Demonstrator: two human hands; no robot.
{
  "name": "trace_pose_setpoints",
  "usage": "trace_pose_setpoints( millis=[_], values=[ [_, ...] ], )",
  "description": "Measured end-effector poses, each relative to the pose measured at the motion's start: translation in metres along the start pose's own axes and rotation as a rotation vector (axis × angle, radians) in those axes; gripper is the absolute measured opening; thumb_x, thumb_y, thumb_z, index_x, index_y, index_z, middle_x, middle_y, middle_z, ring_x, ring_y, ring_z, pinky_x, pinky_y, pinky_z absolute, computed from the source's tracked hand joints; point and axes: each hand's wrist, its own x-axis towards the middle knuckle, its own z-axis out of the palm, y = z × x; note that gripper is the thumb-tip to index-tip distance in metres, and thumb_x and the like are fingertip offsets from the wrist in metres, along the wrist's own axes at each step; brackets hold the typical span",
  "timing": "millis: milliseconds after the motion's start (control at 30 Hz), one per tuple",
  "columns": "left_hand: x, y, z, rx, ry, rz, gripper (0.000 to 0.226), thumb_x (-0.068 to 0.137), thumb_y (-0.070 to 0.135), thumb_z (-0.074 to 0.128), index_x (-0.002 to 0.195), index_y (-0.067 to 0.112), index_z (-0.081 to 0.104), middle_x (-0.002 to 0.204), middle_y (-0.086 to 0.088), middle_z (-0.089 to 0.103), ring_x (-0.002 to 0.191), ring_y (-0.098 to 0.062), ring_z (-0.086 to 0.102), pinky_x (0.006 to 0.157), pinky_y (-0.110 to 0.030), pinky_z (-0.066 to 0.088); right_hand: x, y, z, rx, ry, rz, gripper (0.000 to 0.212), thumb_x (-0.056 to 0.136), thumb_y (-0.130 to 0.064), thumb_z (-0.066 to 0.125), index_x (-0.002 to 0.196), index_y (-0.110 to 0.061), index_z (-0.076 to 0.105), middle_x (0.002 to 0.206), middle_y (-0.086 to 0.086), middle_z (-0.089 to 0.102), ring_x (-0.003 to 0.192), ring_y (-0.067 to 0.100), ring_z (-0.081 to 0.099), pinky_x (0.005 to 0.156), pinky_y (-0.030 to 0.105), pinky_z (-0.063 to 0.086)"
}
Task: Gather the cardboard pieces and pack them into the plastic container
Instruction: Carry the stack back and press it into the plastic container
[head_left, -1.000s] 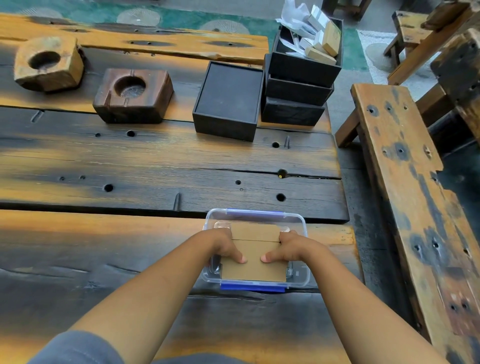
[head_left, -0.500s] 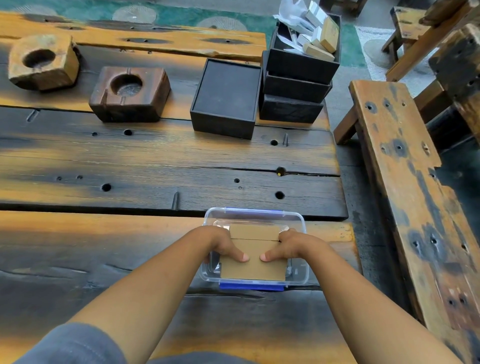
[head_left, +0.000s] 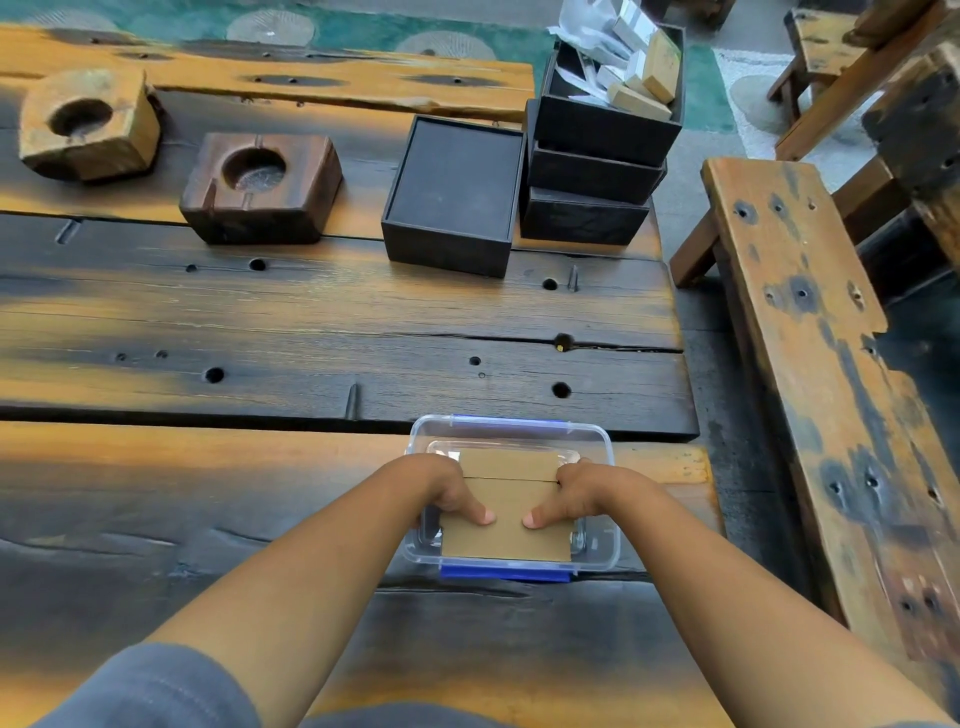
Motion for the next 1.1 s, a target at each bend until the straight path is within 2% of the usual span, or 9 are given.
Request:
trace_pose_setpoints(
  millis=[267,500,667,800,967,1100],
  values=[
    [-0.0039,0.0013,-0.0004,-0.002,0.017,0.001,0.098,0.069,0.053,0.082,0.145,0.008,0.039,0.143,-0.017,0.049,0.121,-0.039,0.056,0.099,-0.049,0.051,-0.0023,0.0012,0.0009,0.048,0.008,-0.013,0.099,0.063,-0.066,0.076,0.142,-0.017,0.043,0.145,0.005,0.043,0.125,0.023,0.048,0.091,0.032,0.038],
    [-0.0025,0.0027,0.0007,0.010,0.002,-0.004,0.092,0.073,0.053,0.079,0.145,0.011,0.040,0.140,-0.019,0.053,0.122,-0.038,0.055,0.101,-0.049,0.050,-0.0022,0.0018,0.0019,0.070,0.012,0.002,0.101,0.062,-0.066,0.077,0.143,-0.017,0.041,0.144,0.005,0.042,0.126,0.024,0.047,0.091,0.033,0.038],
    [-0.0024,0.0040,-0.0022,0.006,-0.006,-0.015,0.096,0.071,0.052,0.081,0.145,0.007,0.039,0.141,-0.019,0.051,0.121,-0.038,0.056,0.100,-0.049,0.051,-0.0040,0.0028,0.0022,0.083,0.019,-0.004,0.099,0.063,-0.065,0.077,0.142,-0.017,0.042,0.144,0.005,0.043,0.123,0.023,0.048,0.088,0.033,0.038],
    [-0.0023,0.0035,-0.0040,-0.007,-0.011,-0.012,0.098,0.070,0.052,0.082,0.144,0.005,0.039,0.141,-0.020,0.051,0.123,-0.040,0.055,0.100,-0.049,0.051,-0.0048,0.0019,0.0003,0.102,0.019,-0.019,0.095,0.064,-0.062,0.078,0.140,-0.017,0.045,0.139,0.004,0.049,0.106,0.019,0.048,0.086,0.032,0.038],
    [-0.0023,0.0015,-0.0040,-0.022,-0.032,-0.010,0.099,0.067,0.053,0.083,0.144,0.006,0.041,0.140,-0.021,0.053,0.124,-0.041,0.053,0.102,-0.051,0.049,-0.0048,0.0019,-0.0028,0.122,0.001,-0.033,0.089,0.064,-0.059,0.081,0.136,-0.017,0.049,0.124,-0.001,0.053,0.101,0.018,0.049,0.085,0.031,0.038],
    [-0.0021,0.0015,-0.0064,-0.026,-0.057,-0.002,0.094,0.072,0.050,0.081,0.145,0.007,0.039,0.141,-0.022,0.052,0.126,-0.041,0.052,0.103,-0.052,0.048,-0.0045,0.0031,-0.0033,0.106,0.013,-0.040,0.092,0.064,-0.059,0.080,0.138,-0.015,0.047,0.136,0.003,0.051,0.110,0.020,0.051,0.089,0.032,0.040]
  ],
)
